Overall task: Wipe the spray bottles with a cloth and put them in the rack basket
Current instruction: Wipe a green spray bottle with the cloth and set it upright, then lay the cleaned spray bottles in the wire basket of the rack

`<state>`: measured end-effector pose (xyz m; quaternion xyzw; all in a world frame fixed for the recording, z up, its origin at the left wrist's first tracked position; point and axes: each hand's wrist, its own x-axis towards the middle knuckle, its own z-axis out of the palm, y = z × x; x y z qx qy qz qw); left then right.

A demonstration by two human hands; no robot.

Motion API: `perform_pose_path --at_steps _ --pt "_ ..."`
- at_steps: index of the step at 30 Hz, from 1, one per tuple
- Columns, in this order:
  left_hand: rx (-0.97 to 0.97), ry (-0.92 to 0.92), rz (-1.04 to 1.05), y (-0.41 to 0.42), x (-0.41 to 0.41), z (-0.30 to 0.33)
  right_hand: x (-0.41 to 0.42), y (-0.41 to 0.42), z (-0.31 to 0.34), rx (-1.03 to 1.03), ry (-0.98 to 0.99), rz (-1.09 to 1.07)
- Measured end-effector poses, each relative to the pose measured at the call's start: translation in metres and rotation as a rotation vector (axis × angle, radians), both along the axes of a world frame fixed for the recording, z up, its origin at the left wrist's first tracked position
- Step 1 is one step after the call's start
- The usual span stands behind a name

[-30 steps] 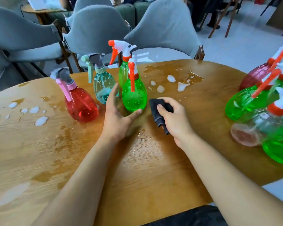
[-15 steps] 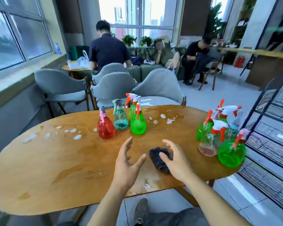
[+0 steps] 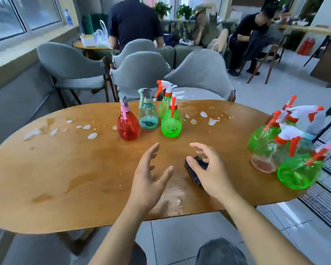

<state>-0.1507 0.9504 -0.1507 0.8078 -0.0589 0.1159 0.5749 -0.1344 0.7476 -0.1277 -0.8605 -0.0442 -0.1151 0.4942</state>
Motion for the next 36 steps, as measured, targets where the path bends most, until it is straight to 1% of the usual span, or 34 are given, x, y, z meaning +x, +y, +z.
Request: perform_pose_path --at_steps 4,8,10,13,19,22,25,28,36 --pt "0.020 0.003 -0.018 -0.006 0.053 -0.009 0.052 0.005 -0.012 0.001 0.031 0.009" --pt "0.040 0.076 -0.025 -0.016 0.083 0.022 0.081 0.005 0.012 0.021 0.142 0.008" --pt "0.042 0.125 -0.033 -0.023 0.082 0.053 0.079 0.000 0.042 0.023 0.217 0.017" --pt "0.057 0.205 -0.064 -0.035 0.075 0.116 0.067 -0.014 0.104 0.008 0.291 0.024" --pt "0.109 0.310 -0.190 -0.079 0.067 0.257 0.044 -0.059 0.239 -0.111 0.313 0.014" --pt "0.146 0.292 -0.225 -0.107 0.073 0.299 0.041 -0.099 0.281 -0.180 0.303 -0.006" --pt "0.140 0.294 -0.256 -0.138 0.084 0.318 0.041 -0.142 0.305 -0.179 0.296 -0.078" --pt "0.107 0.293 -0.306 -0.169 0.098 0.323 0.042 -0.177 0.317 -0.169 0.304 -0.138" --pt "0.097 0.298 -0.455 -0.241 0.132 0.296 0.034 -0.244 0.302 -0.146 0.375 -0.297"
